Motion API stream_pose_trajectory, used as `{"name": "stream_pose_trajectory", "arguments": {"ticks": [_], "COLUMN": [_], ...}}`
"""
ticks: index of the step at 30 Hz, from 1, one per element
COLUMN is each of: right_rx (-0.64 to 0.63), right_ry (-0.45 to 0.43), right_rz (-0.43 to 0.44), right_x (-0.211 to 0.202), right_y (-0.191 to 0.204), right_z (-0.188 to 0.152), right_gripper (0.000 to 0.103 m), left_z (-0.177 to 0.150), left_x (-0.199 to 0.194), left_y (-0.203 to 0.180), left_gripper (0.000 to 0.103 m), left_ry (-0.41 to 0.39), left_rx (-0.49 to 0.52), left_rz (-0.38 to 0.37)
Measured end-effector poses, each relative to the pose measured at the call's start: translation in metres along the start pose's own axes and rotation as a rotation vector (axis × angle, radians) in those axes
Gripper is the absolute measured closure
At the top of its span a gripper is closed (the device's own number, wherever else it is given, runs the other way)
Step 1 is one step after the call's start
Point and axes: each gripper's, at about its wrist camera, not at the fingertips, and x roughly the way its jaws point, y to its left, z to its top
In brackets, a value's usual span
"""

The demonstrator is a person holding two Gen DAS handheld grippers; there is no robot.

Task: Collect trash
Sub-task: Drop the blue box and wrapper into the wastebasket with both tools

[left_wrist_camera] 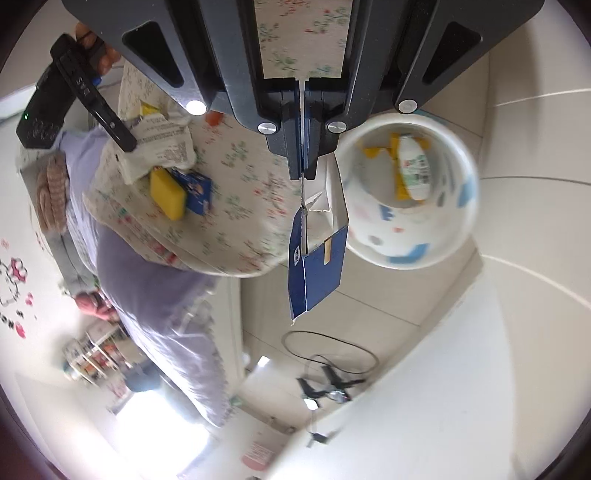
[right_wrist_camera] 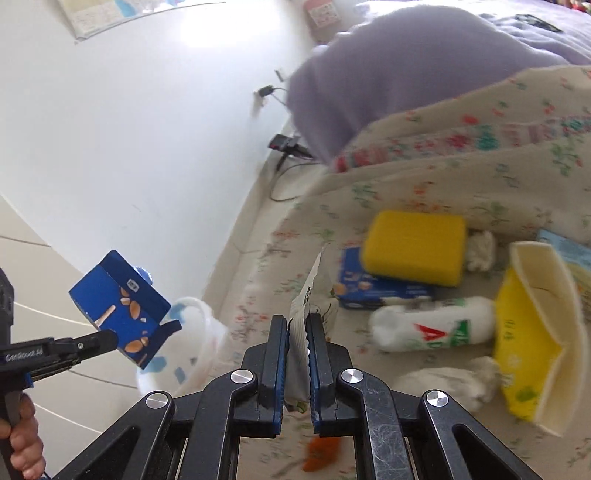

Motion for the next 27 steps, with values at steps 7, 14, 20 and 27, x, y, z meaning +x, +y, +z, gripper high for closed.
{"name": "stream_pose_trajectory", "arguments": {"ticks": [7,14,20,27], "right_rx": [-0.071,-0.103,-0.163,-0.227], "right_ry": [0.034,0.091,0.142,0.188], "right_rz": [0.072,0.159,0.193,0.170], "right_x": [0.037,0.084,0.127,0.166], "right_y": [0.054,0.110,0.147,0.166], "right_z": [-0.005,-0.011,-0.013,-0.018], "right_gripper": [0.094,0.094,0.094,0.092], "left_z": [0.002,0.007,0.016,0.018], "left_x": [0.008,0.031,0.018,0.010], "left_y": [0.034,0.040,0.054,0.065], "left_gripper": [0.103,0.101,0.101,0.101], "left_ry": [0.032,0.131,0.078,0.058], "left_rx": [-0.045,-0.076,-0.136,-0.177], "left_rz": [0.071,0.079,0.093,0.084]}}
